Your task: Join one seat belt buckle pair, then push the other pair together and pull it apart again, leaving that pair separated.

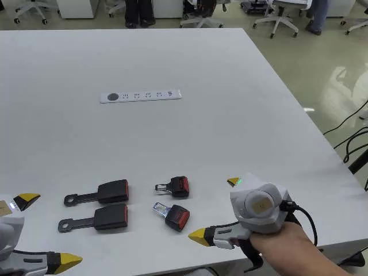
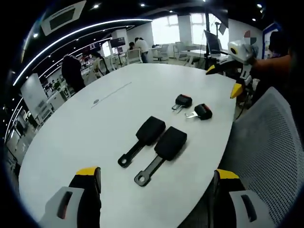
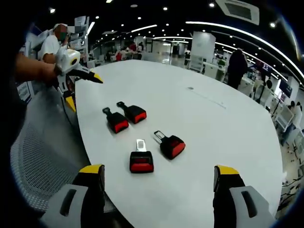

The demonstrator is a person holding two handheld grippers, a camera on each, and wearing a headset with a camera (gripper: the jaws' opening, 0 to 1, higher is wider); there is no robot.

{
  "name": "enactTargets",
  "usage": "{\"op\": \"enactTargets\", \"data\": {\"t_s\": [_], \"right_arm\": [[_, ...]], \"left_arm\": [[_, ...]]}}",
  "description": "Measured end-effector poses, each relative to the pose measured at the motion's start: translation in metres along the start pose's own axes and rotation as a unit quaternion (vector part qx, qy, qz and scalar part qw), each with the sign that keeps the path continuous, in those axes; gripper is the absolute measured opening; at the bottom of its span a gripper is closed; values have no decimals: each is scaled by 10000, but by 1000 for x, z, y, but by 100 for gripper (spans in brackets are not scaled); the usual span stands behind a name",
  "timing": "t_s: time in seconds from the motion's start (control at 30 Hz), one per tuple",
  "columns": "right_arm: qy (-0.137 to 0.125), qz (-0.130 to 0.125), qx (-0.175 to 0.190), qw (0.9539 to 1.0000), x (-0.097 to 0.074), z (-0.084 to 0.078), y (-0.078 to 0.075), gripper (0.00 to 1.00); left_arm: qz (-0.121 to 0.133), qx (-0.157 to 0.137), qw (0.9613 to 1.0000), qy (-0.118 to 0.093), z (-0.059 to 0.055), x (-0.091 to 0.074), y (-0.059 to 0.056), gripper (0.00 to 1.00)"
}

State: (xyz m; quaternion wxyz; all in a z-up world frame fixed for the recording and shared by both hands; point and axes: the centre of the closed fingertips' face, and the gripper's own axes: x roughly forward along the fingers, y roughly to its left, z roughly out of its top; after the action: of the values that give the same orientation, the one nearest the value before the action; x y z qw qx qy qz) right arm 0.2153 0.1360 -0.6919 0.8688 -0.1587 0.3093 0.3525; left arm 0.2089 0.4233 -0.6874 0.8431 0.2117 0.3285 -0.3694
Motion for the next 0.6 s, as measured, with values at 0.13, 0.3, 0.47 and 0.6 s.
{"op": "enactTargets", "data": {"t_s": [0.13,0.3,0.47,0.6], "right_arm": [[-4,-34,-28,10000,-2,1,-7,96],[-30,-31,22,10000,-2,1,-12,96],[-13,35,71,10000,2,-2,-9,95],[18,108,128,9999,6,-4,-4,94]], "left_arm": [[1,4,10000,-11,4,6,2,100],[-58,13,10000,28,8,9,-4,100],[-75,8,10000,51,7,10,-3,100],[-59,-59,9999,98,2,10,0,100]]}}
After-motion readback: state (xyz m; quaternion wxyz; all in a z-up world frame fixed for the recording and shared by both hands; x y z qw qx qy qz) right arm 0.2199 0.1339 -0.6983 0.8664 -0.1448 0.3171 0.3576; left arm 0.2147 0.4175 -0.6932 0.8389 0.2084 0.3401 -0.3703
